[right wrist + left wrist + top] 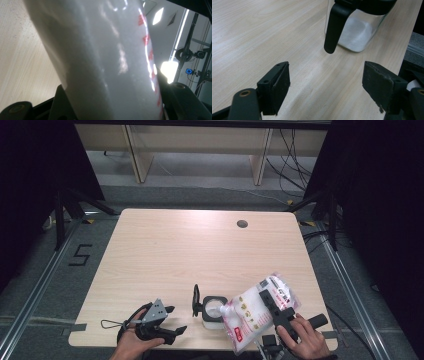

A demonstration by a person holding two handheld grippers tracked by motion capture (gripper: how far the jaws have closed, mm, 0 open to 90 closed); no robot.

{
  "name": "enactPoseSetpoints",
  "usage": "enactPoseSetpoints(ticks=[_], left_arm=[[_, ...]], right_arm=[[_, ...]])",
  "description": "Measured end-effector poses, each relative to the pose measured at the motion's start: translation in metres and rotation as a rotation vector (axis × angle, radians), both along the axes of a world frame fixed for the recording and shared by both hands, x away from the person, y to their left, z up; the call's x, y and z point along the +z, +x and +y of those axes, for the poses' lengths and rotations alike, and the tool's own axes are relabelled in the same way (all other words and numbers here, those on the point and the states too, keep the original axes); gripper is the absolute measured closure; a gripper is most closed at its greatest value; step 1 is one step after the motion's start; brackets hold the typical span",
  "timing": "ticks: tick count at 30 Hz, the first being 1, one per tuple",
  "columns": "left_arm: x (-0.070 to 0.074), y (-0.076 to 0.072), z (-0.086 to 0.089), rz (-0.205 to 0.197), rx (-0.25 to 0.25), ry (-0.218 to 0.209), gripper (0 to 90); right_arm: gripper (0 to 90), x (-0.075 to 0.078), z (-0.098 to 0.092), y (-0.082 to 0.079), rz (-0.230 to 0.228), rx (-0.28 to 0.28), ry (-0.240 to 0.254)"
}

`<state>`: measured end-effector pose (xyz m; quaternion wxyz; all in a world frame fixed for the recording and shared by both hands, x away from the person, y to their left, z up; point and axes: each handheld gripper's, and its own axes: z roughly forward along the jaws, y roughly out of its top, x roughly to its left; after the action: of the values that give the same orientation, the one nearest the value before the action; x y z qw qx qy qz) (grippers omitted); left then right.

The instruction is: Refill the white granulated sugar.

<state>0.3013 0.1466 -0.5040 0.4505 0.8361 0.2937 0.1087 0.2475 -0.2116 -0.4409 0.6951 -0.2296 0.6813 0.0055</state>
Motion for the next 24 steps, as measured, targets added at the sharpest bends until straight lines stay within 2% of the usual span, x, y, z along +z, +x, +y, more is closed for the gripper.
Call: enactPoseSetpoints(ticks=[2,5,8,10,12,15,16,17,18,19,22,23,24], left_arm=[[0.0004,-0.0003,0.0001,0.005,-0.003,0.010,21.8],[-0.0003,0.0002,0.0004,-0.007,-0.007,-0.003,21.8],[-0.0005,0.0001,0.0002,-0.001,-0.003,-0.001,21.8],[0.0001,-0.0004,0.0011,-0.006,-0.013,0.014,21.8],[0.0003,0.0003,0.0004,0.002,-0.002,0.003,21.8],[-0.0004,-0.0004,0.0010,-0.005,-0.009,0.005,21.8],[-0.0007,-0.0003,0.0002,-0.010,-0.006,-0.008,21.8],[0.0006,0.0010,0.0007,-0.016,-0.015,0.003,21.8],[0.0007,0.0013,0.0014,-0.013,-0.015,0.011,21.8],[0.0002,0.0002,0.0006,0.001,-0.004,0.000,21.8],[0.0002,0.0003,0.0008,-0.021,-0.011,-0.001,21.8],[0.0003,-0.0004,-0.0002,0.002,0.008,-0.014,21.8],[0.0003,-0.0005,-0.0002,0.002,0.010,-0.014,21.8]], right_arm=[[49.8,-0.0003,0.0002,0.0000,0.005,-0.002,0.001],[50.0,-0.0004,0.0007,0.0000,-0.001,0.000,0.005],[50.1,-0.0003,0.0003,-0.0004,0.001,0.001,0.002],[50.2,-0.0001,0.0005,0.0001,0.000,-0.001,0.004],[50.3,-0.0003,-0.0001,-0.0002,0.006,-0.003,0.003],[50.5,0.0000,0.0002,0.0004,0.000,-0.002,0.006],[50.6,-0.0001,0.0004,0.0003,-0.001,-0.001,0.005],[50.6,-0.0001,0.0003,-0.0001,0.000,-0.002,0.003],[50.7,-0.0003,0.0001,-0.0002,0.006,-0.003,0.001],[50.8,-0.0003,0.0002,0.0001,0.002,0.001,0.004],[50.9,-0.0009,0.0003,0.0000,0.006,-0.003,0.003],[50.9,-0.0004,0.0002,-0.0003,0.002,0.001,0.002],[50.9,-0.0003,0.0001,-0.0001,0.008,-0.001,0.003]])
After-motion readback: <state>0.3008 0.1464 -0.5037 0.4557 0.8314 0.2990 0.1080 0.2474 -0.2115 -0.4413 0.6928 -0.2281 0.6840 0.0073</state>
